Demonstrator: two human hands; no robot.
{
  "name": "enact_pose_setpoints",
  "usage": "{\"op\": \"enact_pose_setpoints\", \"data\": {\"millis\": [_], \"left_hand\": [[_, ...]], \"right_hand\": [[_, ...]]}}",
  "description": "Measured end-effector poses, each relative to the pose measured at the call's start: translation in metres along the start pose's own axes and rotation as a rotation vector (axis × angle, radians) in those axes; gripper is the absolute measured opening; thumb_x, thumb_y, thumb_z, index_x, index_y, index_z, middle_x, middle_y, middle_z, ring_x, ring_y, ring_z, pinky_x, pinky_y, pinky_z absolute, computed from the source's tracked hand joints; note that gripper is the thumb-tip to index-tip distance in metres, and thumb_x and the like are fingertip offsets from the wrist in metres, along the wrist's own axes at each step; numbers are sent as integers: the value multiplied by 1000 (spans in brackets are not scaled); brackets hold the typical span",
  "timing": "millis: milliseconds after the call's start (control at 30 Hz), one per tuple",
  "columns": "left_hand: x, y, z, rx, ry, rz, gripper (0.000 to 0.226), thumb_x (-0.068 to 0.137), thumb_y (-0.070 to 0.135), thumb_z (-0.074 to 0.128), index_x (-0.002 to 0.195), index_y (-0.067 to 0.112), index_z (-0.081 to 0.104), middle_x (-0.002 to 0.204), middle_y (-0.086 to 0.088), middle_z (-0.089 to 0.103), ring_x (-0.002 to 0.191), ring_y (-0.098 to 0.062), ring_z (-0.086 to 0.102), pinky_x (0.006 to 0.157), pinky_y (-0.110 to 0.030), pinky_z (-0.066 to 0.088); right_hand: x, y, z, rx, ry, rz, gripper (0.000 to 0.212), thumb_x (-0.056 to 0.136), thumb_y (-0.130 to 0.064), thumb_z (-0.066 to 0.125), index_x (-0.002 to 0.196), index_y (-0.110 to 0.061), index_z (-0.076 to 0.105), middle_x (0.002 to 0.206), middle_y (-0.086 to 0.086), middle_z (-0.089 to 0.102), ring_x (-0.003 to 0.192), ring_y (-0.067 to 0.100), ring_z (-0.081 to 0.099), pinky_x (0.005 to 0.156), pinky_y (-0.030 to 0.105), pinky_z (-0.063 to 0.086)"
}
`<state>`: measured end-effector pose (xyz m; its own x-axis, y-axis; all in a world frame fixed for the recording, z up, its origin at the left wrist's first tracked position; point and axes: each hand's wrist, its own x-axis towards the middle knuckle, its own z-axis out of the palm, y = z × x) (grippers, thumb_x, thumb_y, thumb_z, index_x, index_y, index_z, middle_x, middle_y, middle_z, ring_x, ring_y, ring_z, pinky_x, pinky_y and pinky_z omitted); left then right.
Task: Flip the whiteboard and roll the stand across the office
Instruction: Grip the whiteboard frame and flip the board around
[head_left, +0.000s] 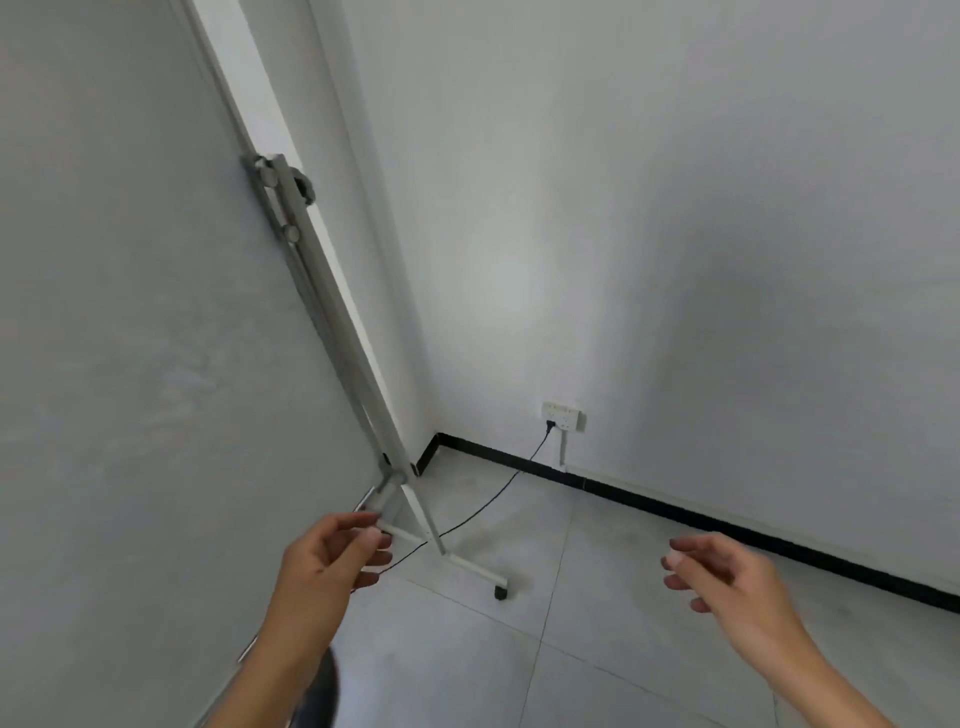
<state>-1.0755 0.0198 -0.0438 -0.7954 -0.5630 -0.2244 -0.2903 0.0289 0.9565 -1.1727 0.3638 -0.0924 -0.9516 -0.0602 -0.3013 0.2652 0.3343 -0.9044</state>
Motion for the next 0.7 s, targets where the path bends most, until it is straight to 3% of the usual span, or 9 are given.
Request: {"op": "enact_pose_setpoints", "data": {"millis": [267, 400, 467, 567, 700], "left_hand": [[84, 57, -10, 7, 253, 104, 15, 90, 6, 60, 96, 17, 68, 84, -7, 77, 80, -22, 73, 70, -32, 54], [138, 92, -18, 27, 352, 186, 16, 90, 8, 61, 95, 22, 67, 86, -7, 76, 81, -17, 73, 71, -30, 53], [161, 112, -18, 31, 395, 229, 14, 89, 13, 64, 95, 24, 66, 88, -7, 75, 83, -19, 72, 74, -34, 54], [193, 138, -15, 59, 457, 285, 16, 81, 26, 66, 97, 29, 63, 91, -5, 72, 87, -24, 69, 80, -39, 56], [218, 162, -10, 143, 562, 330, 22, 87, 21, 66, 105, 33, 58, 92, 6, 69, 84, -8, 66, 73, -18, 51]], "right_hand": [[165, -121, 94, -162, -400, -255, 10, 84, -16, 72, 93, -21, 69, 80, -2, 77, 75, 15, 74, 66, 29, 52], [216, -177, 166, -240, -547, -395, 15, 81, -23, 74, 95, -27, 69, 82, -3, 77, 77, 12, 72, 71, 29, 57], [233, -202, 196, -258, -620, -468, 20, 79, -26, 76, 97, -27, 68, 83, -6, 77, 78, 7, 71, 72, 22, 56], [262, -236, 236, -319, -707, -565, 35, 77, -34, 77, 109, -29, 64, 94, -11, 73, 88, 1, 68, 74, 15, 52], [299, -264, 296, -443, -924, -643, 69, 72, -41, 80, 132, -32, 48, 121, -13, 60, 110, 6, 58, 94, 33, 53]]}}
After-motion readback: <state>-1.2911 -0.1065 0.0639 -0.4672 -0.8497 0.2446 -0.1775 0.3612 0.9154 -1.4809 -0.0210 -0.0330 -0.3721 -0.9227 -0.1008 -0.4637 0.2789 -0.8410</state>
